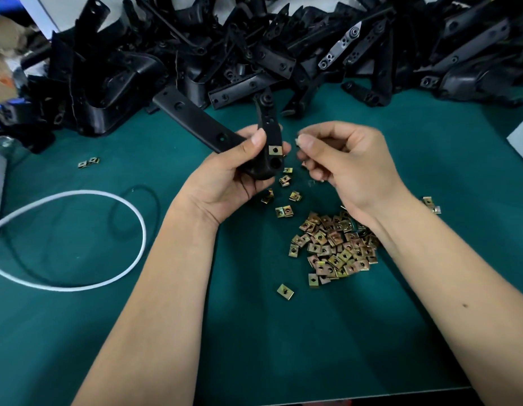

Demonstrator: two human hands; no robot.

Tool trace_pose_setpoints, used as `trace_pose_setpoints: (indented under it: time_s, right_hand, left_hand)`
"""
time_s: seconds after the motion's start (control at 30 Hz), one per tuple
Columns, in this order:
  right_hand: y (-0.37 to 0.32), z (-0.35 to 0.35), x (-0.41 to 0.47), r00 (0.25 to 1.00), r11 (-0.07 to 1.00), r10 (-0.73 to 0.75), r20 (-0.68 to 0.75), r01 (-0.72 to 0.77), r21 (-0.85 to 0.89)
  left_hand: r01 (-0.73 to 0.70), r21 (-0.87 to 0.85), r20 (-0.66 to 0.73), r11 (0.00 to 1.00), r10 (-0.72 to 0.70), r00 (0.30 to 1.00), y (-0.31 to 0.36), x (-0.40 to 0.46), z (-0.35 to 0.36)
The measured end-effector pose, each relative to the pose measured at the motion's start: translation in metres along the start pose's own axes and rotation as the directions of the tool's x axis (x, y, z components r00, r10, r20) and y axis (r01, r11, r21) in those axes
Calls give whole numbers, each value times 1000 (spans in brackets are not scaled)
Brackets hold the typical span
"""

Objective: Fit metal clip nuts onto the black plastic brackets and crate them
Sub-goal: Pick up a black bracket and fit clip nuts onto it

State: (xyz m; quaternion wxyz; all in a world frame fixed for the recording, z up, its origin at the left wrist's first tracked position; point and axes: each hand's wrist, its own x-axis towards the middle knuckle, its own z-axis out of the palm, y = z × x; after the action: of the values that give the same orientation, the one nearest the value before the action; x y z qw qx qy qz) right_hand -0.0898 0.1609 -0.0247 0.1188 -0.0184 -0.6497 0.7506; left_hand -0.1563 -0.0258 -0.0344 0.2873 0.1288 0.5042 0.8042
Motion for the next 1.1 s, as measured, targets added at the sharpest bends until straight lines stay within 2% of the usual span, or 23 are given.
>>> trace_pose_setpoints:
  time_s: [0.1,0.2,0.4,0.53,1.0,1.1]
  right_hand:
    - [-4,0,0,1000,998,16,13,-17,59]
    - [-7,0,-1,998,995,56,-31,-53,86]
    - [-8,4,-3,997,995,78,-27,-77,64]
    - [-10,3,-3,997,996,82,-13,-82,41]
    - [-11,1,-2,982,958,180,58,-188,215]
    - [-11,1,-1,980,958,189,69,-199,207]
  left_hand:
    - [-7,29,-30,1000,8,1000,-1,1,4]
    - [1,62,-46,998,2,999,0,0,8]
    - [50,126,-117,991,-36,993,-3,-1,17]
    - [35,167,-76,985,-23,997,-1,-2,18]
    - [28,79,-105,996,-20,994,-2,0,13]
    - [39,53,-125,998,-32,992,0,0,13]
